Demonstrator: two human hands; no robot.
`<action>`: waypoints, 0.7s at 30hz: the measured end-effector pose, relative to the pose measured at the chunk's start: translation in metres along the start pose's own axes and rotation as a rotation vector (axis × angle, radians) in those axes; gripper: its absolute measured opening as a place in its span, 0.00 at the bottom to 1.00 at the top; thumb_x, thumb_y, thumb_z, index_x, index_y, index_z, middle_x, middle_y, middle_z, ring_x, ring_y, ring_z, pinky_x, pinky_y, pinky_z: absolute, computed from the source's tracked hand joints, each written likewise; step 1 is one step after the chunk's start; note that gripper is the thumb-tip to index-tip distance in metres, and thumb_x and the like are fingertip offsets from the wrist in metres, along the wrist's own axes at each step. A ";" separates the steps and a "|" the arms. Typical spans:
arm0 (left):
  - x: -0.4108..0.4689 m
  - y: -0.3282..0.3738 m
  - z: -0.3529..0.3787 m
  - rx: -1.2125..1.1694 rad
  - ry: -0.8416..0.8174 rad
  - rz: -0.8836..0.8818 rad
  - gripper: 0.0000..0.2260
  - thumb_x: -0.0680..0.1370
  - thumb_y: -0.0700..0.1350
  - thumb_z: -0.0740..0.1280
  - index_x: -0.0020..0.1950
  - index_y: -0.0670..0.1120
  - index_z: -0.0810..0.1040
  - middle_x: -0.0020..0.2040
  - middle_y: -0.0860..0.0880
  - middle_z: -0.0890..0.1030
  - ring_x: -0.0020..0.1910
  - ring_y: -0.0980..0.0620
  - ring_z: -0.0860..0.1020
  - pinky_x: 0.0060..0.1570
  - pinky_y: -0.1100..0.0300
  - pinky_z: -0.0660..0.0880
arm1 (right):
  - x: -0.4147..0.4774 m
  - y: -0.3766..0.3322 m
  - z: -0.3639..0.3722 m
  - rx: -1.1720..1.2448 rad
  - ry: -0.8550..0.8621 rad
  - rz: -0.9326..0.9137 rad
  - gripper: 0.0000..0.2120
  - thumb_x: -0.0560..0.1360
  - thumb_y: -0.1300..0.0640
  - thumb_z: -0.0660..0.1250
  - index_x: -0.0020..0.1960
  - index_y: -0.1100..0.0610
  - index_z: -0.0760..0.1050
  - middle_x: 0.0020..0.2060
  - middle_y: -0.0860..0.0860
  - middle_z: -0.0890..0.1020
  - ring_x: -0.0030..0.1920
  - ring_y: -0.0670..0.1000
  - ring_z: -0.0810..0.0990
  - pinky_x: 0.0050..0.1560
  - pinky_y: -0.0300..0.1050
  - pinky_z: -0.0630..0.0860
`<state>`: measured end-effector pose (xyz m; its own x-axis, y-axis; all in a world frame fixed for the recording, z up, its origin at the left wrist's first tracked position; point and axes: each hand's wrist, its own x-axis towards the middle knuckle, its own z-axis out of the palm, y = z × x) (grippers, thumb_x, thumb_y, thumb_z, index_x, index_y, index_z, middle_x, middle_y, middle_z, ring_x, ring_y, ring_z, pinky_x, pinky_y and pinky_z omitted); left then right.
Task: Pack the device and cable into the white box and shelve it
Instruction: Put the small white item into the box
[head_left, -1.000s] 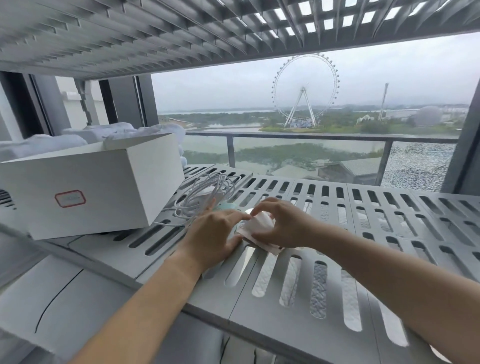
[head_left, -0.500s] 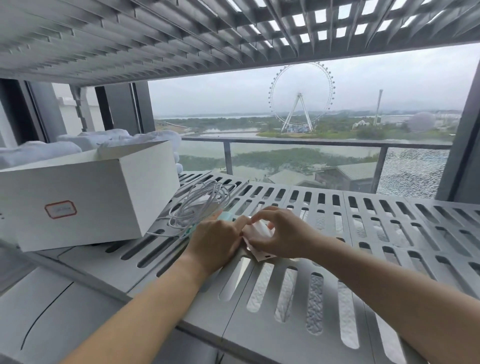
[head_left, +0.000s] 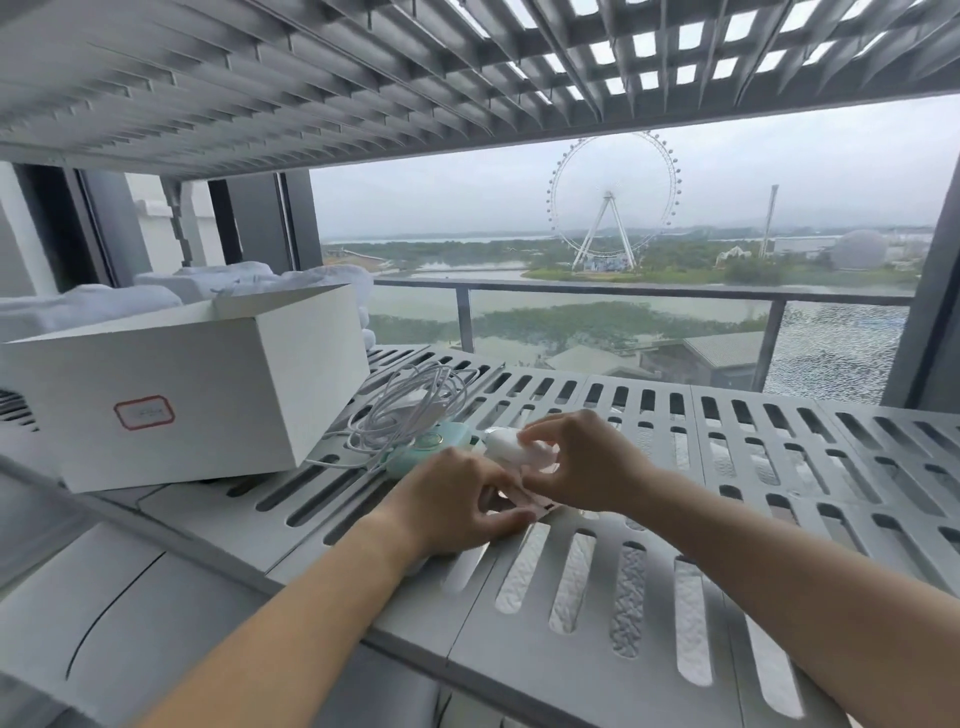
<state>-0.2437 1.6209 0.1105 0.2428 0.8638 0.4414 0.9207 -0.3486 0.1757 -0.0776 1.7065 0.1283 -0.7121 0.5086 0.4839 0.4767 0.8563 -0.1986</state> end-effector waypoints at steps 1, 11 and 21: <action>0.001 0.001 0.001 0.013 -0.021 -0.005 0.17 0.70 0.63 0.66 0.47 0.52 0.82 0.37 0.54 0.81 0.35 0.56 0.75 0.38 0.64 0.68 | -0.001 -0.002 0.002 -0.030 0.019 -0.011 0.15 0.66 0.50 0.67 0.47 0.59 0.80 0.46 0.54 0.84 0.46 0.54 0.82 0.47 0.48 0.77; 0.005 0.010 -0.004 0.193 -0.008 -0.067 0.16 0.72 0.59 0.61 0.43 0.50 0.82 0.39 0.52 0.83 0.37 0.53 0.77 0.41 0.58 0.75 | -0.009 -0.004 0.013 -0.005 0.147 -0.085 0.17 0.69 0.61 0.67 0.57 0.57 0.77 0.53 0.53 0.82 0.52 0.54 0.80 0.53 0.50 0.77; 0.003 0.006 -0.011 0.248 0.026 -0.029 0.06 0.74 0.45 0.64 0.49 0.48 0.77 0.46 0.49 0.81 0.43 0.46 0.80 0.41 0.58 0.73 | -0.008 -0.002 0.011 0.010 0.246 -0.111 0.12 0.65 0.64 0.71 0.48 0.60 0.79 0.46 0.54 0.83 0.44 0.55 0.82 0.43 0.44 0.79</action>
<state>-0.2404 1.6176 0.1228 0.2098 0.8616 0.4623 0.9748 -0.2208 -0.0309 -0.0785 1.7021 0.1156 -0.6122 0.3760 0.6956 0.3969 0.9070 -0.1410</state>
